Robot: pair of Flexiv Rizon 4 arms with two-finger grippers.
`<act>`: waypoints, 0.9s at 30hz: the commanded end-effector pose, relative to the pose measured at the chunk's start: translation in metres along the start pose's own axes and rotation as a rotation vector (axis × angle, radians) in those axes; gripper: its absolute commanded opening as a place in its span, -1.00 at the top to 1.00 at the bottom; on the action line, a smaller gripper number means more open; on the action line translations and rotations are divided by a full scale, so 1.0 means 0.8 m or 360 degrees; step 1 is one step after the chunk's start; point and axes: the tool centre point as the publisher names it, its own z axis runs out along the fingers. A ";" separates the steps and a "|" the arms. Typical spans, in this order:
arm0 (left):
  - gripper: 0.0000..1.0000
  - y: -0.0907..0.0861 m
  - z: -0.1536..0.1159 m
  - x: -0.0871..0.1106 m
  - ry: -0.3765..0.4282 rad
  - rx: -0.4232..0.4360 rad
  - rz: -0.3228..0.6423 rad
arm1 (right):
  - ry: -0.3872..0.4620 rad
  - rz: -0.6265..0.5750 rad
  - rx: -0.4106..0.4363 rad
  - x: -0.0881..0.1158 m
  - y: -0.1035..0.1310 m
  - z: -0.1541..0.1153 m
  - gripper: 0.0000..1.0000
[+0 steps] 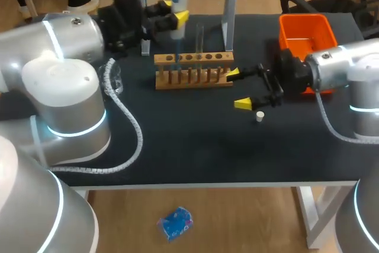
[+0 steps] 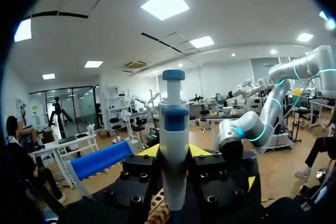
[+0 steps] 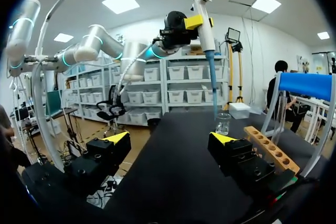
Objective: Invert the test tube, pick up the pipette, mount the tip to pipette, aspirate from beaker and dispense into the tube, eject the tip, return the pipette, and cap with the stopper.
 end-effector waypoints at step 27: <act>1.00 0.033 -0.125 -0.123 -0.0386 0.0066 0.0031 | -0.0100 0.0016 0.0369 -0.011 0.062 0.103 -1.00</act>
